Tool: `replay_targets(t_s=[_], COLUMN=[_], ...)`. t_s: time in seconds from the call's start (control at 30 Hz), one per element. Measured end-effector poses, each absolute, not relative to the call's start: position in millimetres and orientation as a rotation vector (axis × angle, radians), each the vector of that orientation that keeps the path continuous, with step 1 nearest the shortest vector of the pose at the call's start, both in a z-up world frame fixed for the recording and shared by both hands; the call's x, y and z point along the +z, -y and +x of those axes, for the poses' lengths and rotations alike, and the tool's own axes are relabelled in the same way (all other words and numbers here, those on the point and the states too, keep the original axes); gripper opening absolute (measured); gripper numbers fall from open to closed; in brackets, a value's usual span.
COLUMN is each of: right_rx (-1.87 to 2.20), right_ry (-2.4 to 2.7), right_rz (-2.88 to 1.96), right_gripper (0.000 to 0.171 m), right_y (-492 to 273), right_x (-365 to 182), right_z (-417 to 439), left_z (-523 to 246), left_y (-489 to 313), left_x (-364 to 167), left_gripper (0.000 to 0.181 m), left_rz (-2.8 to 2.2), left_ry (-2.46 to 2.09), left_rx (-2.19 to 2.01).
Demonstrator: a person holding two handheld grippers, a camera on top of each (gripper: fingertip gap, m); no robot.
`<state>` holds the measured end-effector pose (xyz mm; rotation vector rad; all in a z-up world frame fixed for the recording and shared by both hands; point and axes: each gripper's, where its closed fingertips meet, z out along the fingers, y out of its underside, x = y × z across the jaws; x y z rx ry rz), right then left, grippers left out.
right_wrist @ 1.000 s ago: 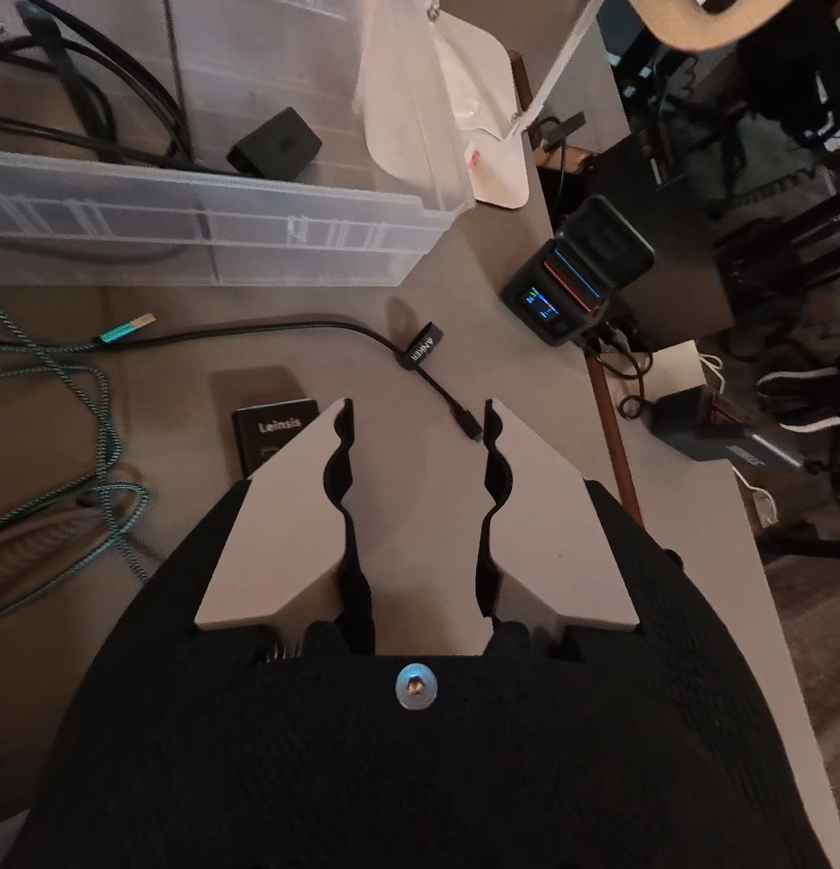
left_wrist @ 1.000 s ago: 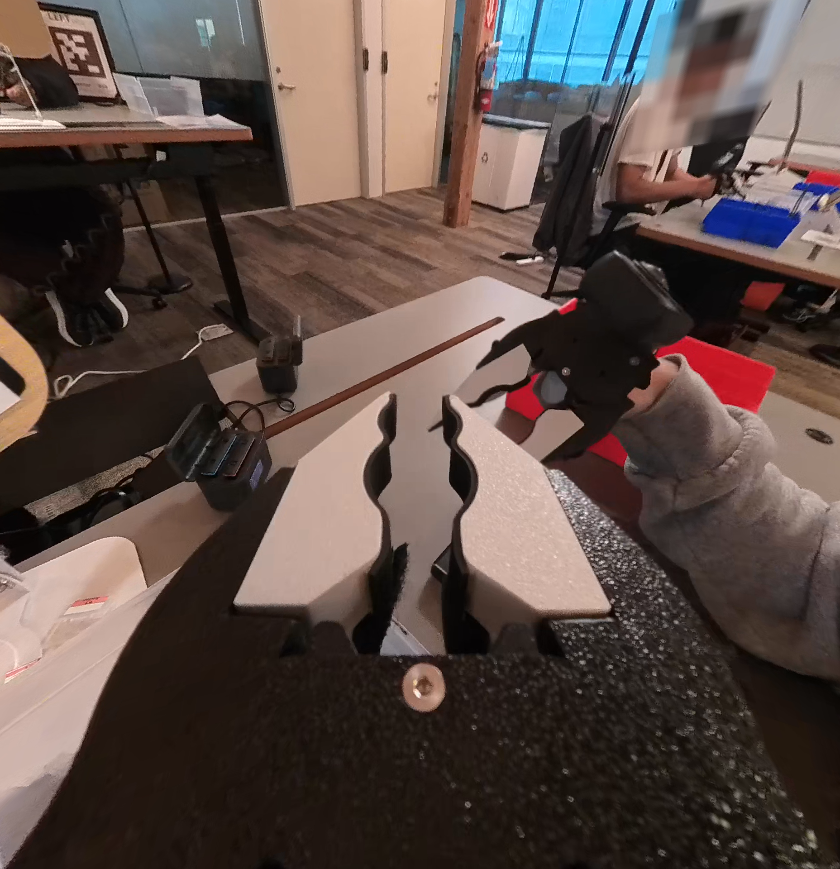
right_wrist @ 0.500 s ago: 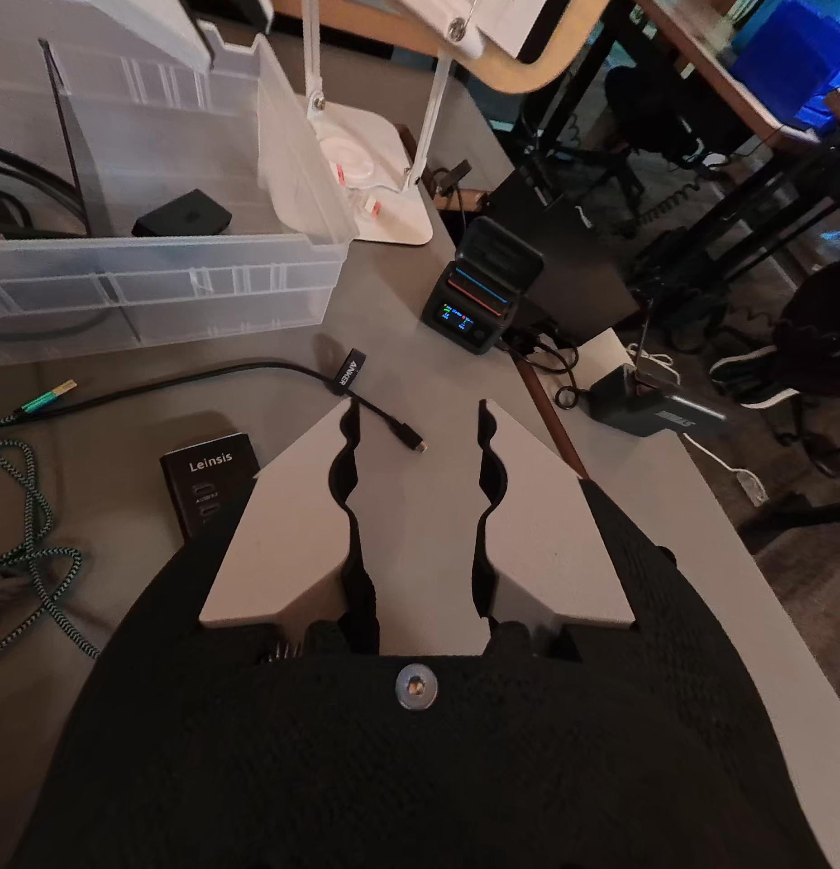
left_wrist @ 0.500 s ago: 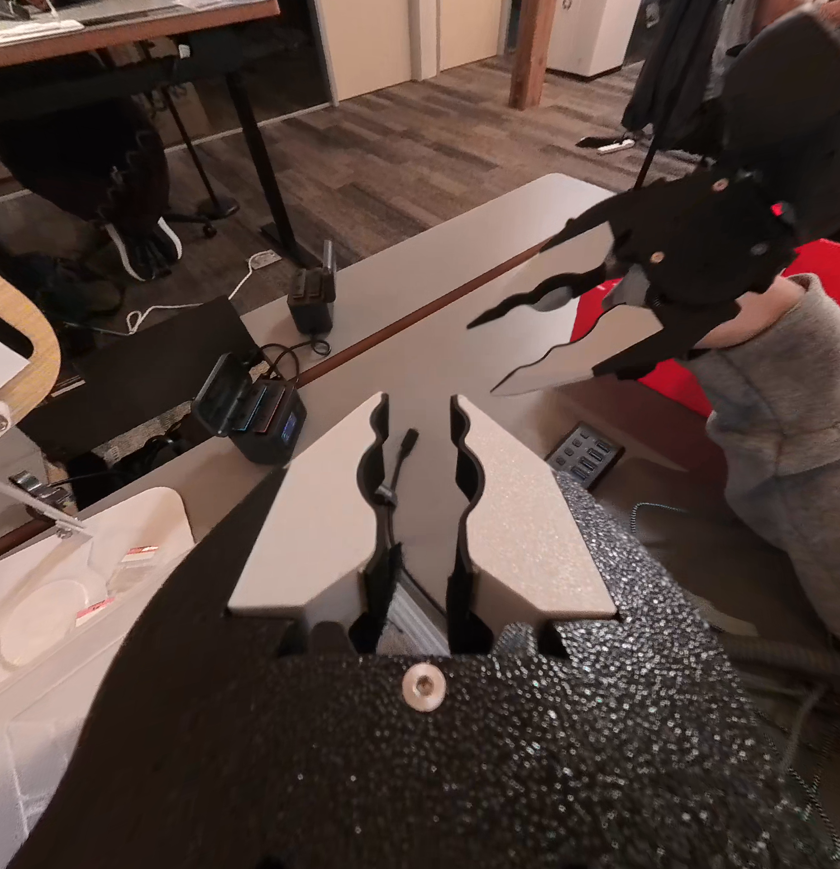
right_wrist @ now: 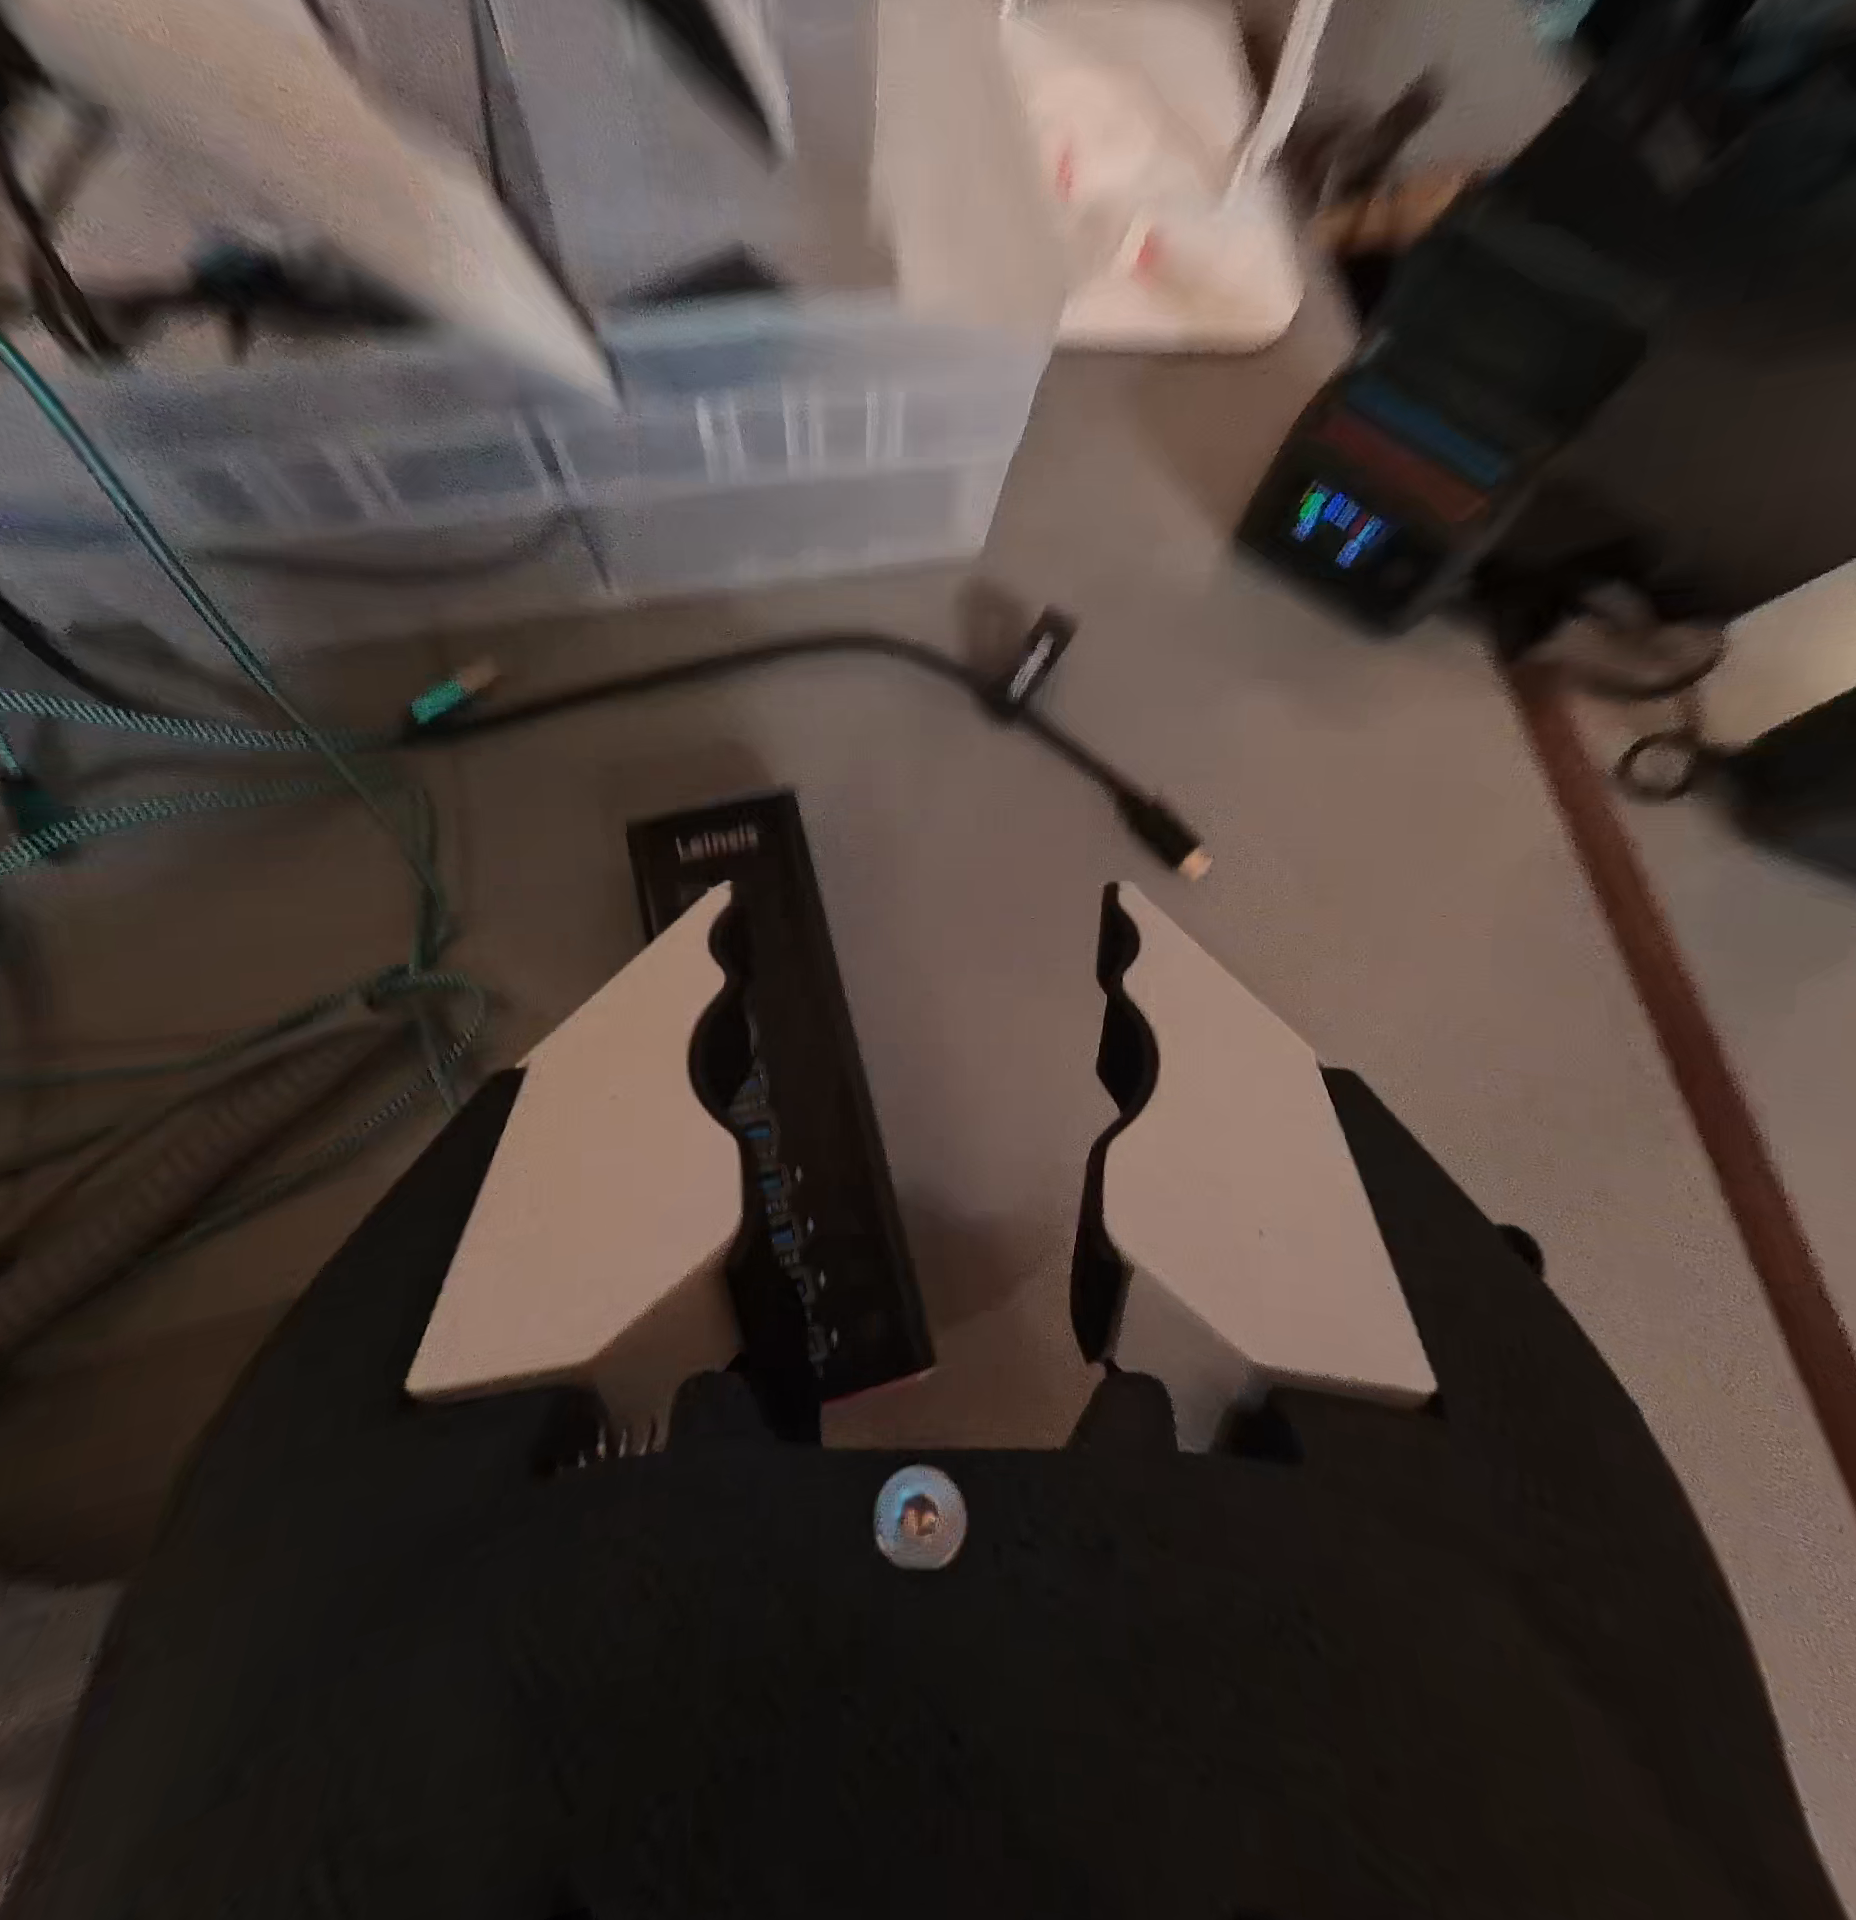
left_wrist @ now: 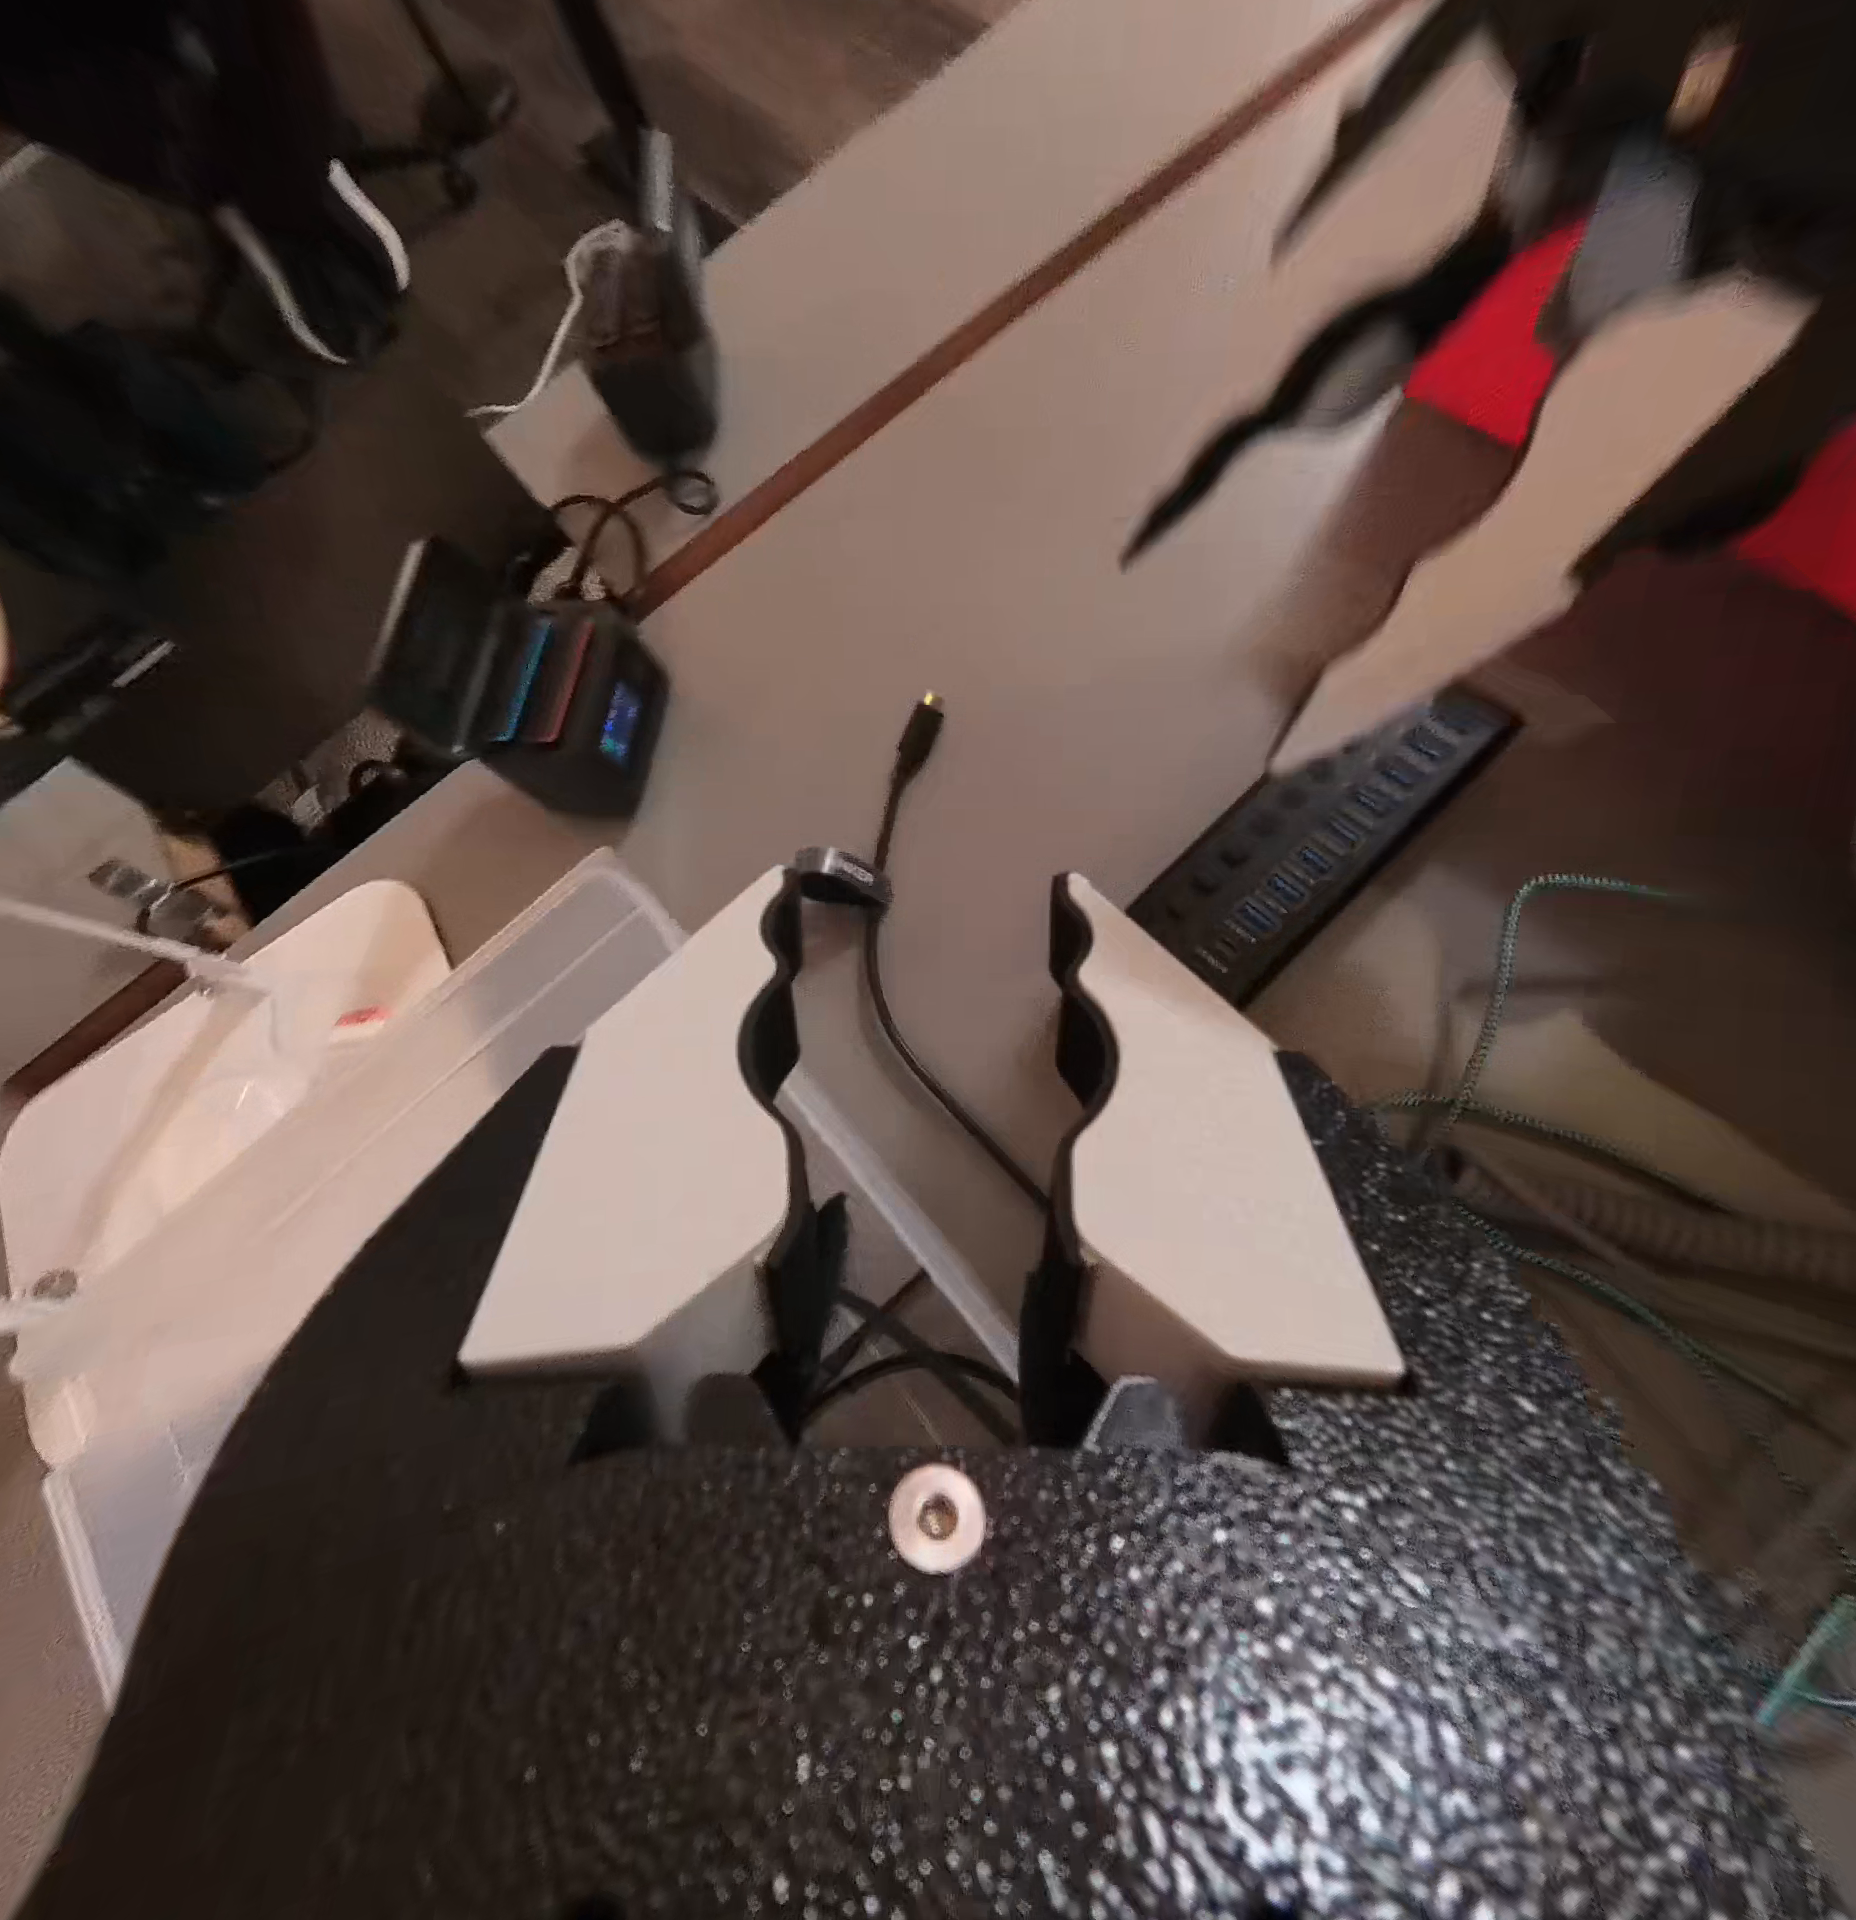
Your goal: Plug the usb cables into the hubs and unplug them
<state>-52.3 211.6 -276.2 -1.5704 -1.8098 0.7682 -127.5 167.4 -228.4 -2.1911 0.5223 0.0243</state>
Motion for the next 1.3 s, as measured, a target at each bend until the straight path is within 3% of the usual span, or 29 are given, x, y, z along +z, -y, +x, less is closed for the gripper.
replay_targets(t_s=[0.03, 0.2, 0.37, 0.57, 0.67, 0.87, 1.13, 1.3], right_rx=[0.728, 0.573, 0.542, 0.537, 0.544, 0.523, 0.431, 0.343], right_ry=[1.875, 2.133, 2.164, 2.213, 2.171, 2.015, 1.894, 1.897], right_rz=[-1.608, -1.712, -1.676, -1.709, -1.741, -1.612, -1.297, -1.121], right_gripper=[0.067, 0.067, 0.067, 0.073, 0.06, 0.058, 0.057, 0.057], right_y=[-210, -187, -170, -162, -168, -167, -143, -131], right_x=[-292, -348, -358, -377, -378, -373, -352, -351], right_z=[-51, -55, -57, -43, -46, -47, -28, -16], left_z=[-132, -145, -130, -105, -95, -62, -23, -16], left_y=[-165, -161, -160, -135, -120, -97, -96, -95], left_x=[-220, -174, -158, -152, -155, -181, -261, -312], left_gripper=[0.046, 0.045, 0.043, 0.038, 0.037, 0.042, 0.068, 0.097], left_rz=[-2.188, -2.046, -1.924, -1.812, -1.789, -1.767, -1.985, -2.118], left_ry=[-0.475, -0.273, -0.335, -0.408, -0.408, -0.408, -0.316, -0.154], left_rx=[0.009, -0.067, -0.123, -0.177, -0.206, -0.192, -0.254, -0.338])
